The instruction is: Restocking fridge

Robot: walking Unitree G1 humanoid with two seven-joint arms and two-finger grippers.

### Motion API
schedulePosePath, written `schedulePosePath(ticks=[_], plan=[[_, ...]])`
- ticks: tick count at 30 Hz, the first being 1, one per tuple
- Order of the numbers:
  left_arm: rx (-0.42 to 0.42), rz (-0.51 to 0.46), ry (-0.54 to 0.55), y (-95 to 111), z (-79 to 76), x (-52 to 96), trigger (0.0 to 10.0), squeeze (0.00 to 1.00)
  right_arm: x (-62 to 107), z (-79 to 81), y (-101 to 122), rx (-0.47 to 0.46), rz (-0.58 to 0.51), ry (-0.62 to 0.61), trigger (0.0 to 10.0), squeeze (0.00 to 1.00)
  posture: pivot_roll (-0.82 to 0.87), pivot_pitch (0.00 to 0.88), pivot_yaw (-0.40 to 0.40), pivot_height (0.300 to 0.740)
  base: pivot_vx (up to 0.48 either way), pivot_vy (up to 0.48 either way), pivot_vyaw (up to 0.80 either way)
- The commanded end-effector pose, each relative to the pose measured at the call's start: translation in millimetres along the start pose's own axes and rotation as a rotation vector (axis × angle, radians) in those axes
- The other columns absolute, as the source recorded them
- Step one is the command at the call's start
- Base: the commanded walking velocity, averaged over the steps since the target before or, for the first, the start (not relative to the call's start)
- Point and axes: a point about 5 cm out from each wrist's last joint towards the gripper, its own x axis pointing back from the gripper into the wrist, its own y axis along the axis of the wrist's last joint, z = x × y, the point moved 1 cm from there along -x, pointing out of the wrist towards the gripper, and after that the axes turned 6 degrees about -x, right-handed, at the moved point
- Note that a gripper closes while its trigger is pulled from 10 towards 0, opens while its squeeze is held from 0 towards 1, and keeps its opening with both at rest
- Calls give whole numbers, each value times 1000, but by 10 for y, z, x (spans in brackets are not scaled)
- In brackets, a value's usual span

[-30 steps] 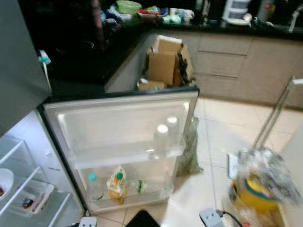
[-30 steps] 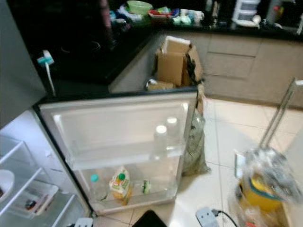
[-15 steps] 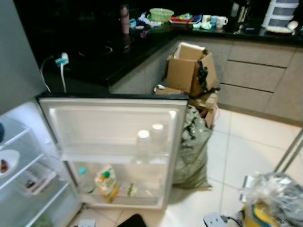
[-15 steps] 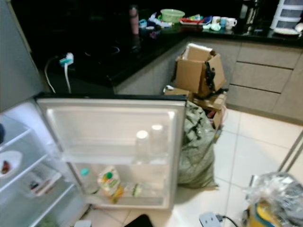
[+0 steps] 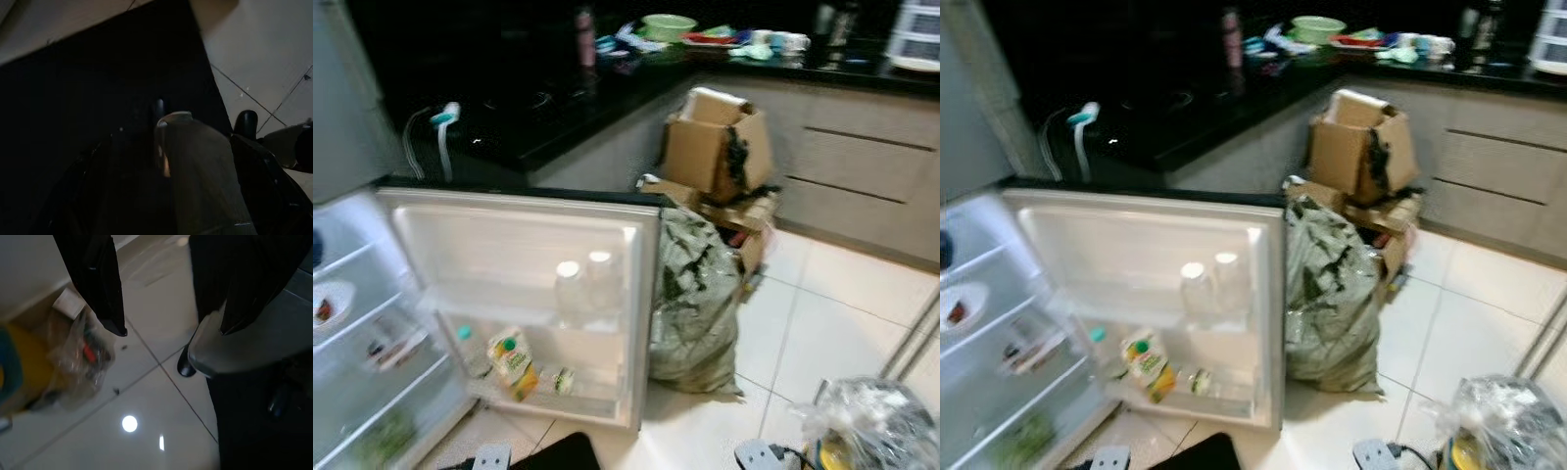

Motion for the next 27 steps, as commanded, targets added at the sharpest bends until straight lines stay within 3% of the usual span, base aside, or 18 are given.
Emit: schedulePosePath(ticks=[1,15,23,27], plan=[[11,16,4,-48,14,10,10000,0,-11,50,11,-7,-7,19,10000,0,-44,0,-4,740,0,0,769],[10,23,-10,-74,-27,8,10000,0,9,-40,-11,-25,-8,-31,10000,0,-53,0,-3,740,0,0,715],[-15,30,-32,-80,-57,5,10000,0,13,-73,-32,-8,6,-75,10000,0,-54,0,-3,740,0,0,0],[-11,32,-38,-84,-69,4,10000,0,15,-75,-36,-13,7,-74,10000,0,-53,0,-4,740,0,-472,0]])
